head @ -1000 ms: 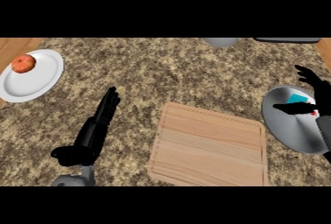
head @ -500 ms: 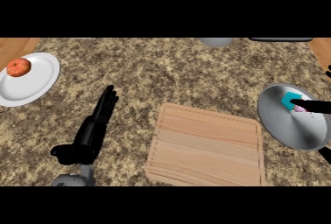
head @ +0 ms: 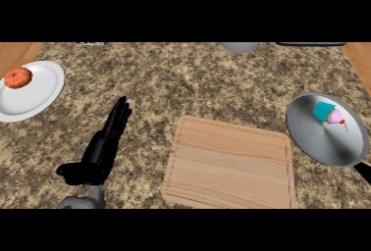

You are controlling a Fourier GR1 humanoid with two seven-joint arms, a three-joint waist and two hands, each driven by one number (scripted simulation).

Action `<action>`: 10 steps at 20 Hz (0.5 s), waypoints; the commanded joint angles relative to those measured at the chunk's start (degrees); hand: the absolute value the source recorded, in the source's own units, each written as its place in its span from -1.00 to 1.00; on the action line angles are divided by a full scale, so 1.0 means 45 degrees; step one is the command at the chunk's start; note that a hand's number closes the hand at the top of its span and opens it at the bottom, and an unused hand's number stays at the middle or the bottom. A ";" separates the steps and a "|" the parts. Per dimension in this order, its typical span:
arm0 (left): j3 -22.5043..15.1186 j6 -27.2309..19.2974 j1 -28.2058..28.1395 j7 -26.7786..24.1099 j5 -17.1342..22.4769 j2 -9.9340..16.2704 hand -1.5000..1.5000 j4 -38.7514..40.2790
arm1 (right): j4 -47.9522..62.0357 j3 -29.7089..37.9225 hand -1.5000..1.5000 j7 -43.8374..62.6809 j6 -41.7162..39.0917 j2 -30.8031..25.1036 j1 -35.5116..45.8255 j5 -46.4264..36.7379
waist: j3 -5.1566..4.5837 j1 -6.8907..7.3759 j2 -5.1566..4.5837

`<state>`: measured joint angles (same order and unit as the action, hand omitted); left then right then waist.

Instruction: Pick the cupcake from the cutting board and place it in the pan

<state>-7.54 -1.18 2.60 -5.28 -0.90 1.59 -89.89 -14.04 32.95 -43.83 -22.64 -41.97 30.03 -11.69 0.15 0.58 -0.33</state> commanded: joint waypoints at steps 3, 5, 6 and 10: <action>0.0349 0.0329 -0.0164 -0.0255 0.0279 0.0259 0.00 0.0031 | -0.0494 -0.0271 -1.00 -0.1509 -0.2253 -0.0493 -0.1270 0.0255 | -0.0019 -0.0087 0.0051; -0.0010 -0.0156 -0.0004 0.0051 -0.0071 -0.0210 0.00 0.0070 | -0.0811 -0.0659 -1.00 -0.2967 -0.1646 0.0151 -0.2378 -0.0085 | -0.0004 -0.0123 0.0041; -0.0293 -0.0025 -0.0268 -0.0843 -0.0399 -0.0238 0.00 0.0633 | -0.0778 -0.0519 -1.00 -0.2272 -0.1944 -0.0491 -0.1820 0.0130 | -0.0009 -0.0075 0.0029; -0.0102 -0.0076 -0.0500 -0.0108 -0.0142 -0.0138 0.00 -0.0261 | -0.1114 -0.0758 -1.00 -0.3117 -0.1257 0.0141 -0.2922 0.0206 | -0.0009 -0.0073 0.0050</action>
<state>-7.78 -1.27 0.98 -5.90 -1.34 1.30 -90.69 -18.86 30.16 -48.47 -23.24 -42.34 20.37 -10.98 0.09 0.21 -0.10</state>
